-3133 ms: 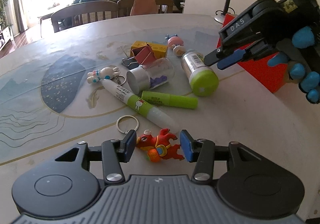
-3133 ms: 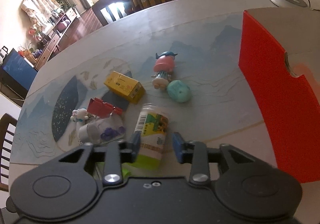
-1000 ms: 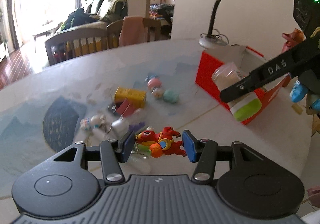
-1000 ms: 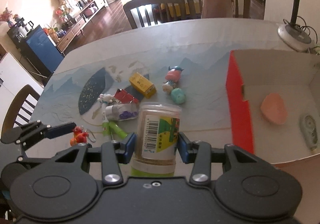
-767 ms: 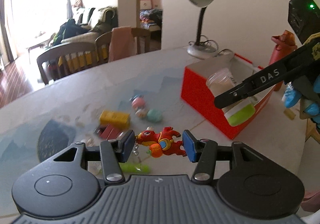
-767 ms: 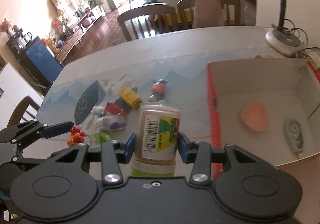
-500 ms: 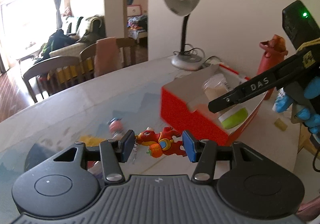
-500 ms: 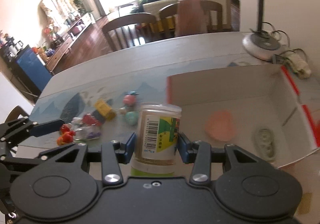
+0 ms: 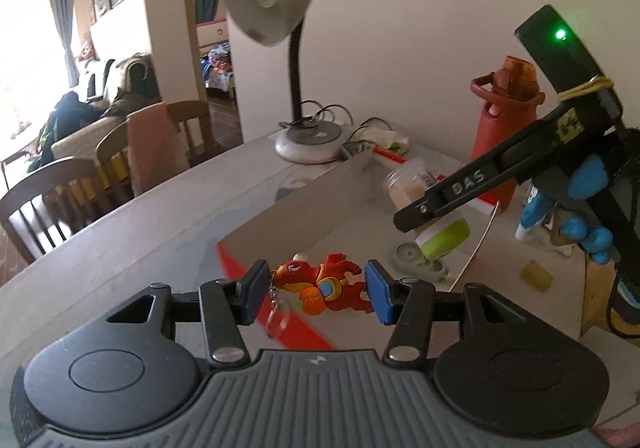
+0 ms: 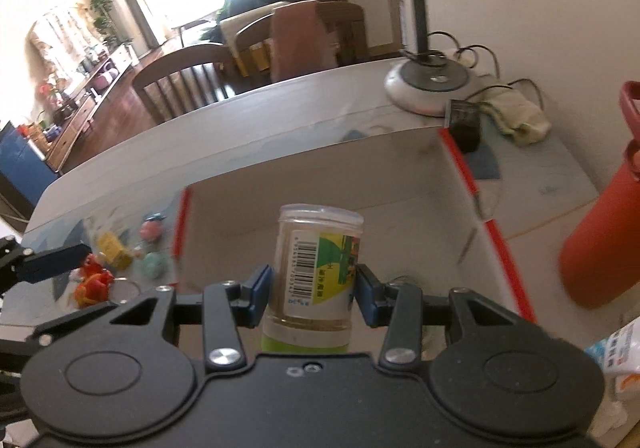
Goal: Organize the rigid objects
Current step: 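Lower the bottle and keychain figure into the box and open both tools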
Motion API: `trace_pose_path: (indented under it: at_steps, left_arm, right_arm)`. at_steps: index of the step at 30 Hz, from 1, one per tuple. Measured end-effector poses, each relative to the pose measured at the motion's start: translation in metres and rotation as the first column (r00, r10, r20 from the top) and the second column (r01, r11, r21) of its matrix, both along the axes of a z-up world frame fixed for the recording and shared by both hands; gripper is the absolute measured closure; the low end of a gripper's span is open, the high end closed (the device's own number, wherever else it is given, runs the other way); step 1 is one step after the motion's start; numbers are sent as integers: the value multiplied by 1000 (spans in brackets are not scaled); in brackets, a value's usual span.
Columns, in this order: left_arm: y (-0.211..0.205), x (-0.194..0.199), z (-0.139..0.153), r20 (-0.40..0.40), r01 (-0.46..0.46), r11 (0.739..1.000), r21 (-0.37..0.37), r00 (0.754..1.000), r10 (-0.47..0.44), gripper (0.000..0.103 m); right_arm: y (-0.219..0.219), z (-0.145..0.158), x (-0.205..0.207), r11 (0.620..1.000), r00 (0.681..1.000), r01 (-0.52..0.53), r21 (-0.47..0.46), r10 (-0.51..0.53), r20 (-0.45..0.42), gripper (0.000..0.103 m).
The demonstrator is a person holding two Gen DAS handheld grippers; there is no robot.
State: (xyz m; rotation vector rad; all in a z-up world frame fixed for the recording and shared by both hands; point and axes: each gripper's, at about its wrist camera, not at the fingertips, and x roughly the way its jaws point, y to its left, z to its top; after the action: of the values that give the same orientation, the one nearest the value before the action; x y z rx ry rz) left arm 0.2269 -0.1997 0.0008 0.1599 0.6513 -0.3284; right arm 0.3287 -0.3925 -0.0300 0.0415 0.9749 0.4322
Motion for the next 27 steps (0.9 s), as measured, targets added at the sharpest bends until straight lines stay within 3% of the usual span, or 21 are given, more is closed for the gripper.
trace_pose_path:
  at_steps: [7,13,19,27]
  left_arm:
    - [-37,35,-9,-24,28,999,18,999,-27,51]
    - [-60,61,-46,-133,39,999,39,991,-33,51]
    - [-70,83,-84,-244,14,998,64,970,2,51]
    - [-73,112,-114,-386,-19,994,105,921,59,51]
  right_arm:
    - [-19,-17,28,1000,999,28,-10,-28,-19,60]
    - [-10,-43,54,1000,997,9,-28,-11,-78,60]
    - [5,-72,74,997,992,-18,-71,9,-126,60]
    - [17,-94,87,994,985,-53,-100,36,-172,62]
